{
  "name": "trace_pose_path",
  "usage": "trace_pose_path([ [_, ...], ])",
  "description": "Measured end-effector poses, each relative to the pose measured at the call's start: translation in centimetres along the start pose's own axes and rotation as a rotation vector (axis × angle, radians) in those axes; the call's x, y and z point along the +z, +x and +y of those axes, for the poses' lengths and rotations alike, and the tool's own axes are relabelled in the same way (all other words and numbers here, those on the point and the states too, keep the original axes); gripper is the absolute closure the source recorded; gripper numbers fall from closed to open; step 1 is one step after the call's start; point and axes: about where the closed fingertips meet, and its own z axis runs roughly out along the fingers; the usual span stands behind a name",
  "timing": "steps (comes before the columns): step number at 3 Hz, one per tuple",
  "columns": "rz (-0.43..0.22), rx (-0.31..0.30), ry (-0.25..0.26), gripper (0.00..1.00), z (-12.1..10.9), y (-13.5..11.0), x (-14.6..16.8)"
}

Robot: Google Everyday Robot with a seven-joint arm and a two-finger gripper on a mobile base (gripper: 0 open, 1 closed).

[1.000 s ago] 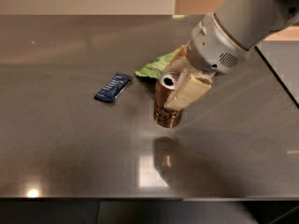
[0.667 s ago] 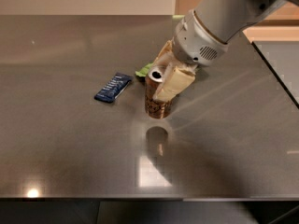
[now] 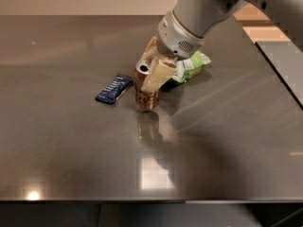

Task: Move orange can near rxbar blueberry

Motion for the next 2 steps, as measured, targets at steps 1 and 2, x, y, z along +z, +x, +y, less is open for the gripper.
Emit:
trace_pose_path([
  [1, -0.005, -0.012, -0.015, 1.0, -1.3, 0.0, 1.9],
  [2, -0.008, -0.015, -0.025, 1.0, -2.0, 0.2, 3.3],
])
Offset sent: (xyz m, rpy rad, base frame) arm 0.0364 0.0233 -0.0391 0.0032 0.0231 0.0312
